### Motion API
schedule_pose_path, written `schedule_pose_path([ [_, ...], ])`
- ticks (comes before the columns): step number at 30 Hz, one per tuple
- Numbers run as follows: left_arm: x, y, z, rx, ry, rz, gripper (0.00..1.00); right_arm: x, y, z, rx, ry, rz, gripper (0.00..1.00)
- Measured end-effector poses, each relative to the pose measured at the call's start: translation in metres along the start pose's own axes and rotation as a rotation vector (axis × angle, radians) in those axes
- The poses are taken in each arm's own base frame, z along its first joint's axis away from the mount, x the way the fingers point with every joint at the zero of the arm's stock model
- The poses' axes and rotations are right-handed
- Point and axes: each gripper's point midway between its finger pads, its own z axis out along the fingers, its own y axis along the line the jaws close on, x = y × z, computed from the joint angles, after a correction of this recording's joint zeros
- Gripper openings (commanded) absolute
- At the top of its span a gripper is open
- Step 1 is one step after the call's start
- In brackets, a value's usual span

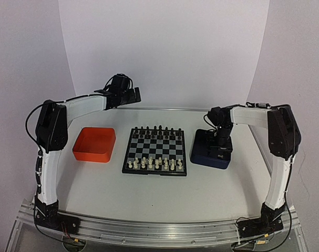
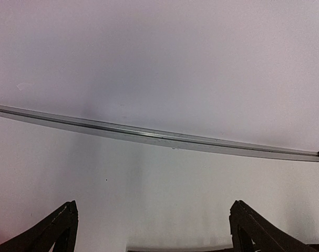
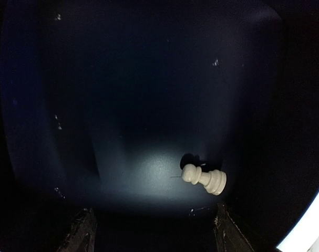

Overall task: Set up the chess pieces on the board
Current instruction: Pick up the chess piece from the storage box.

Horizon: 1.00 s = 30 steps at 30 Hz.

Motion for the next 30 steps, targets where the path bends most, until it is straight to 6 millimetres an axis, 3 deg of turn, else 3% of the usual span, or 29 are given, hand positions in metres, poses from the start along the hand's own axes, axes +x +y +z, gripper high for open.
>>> schedule_pose_path([
  [8,0.001,-0.003,0.000,0.014,0.009,0.012,1.00,-0.004,0.002,-0.008,0.005,0.016,-0.294,0.73],
  [14,0.001,-0.003,0.000,0.015,0.010,0.012,1.00,0.005,-0.006,0.001,0.022,0.095,-0.479,0.69],
  [30,0.003,-0.003,0.000,0.020,0.021,0.017,1.00,-0.003,-0.023,0.012,0.017,0.157,-0.605,0.57],
])
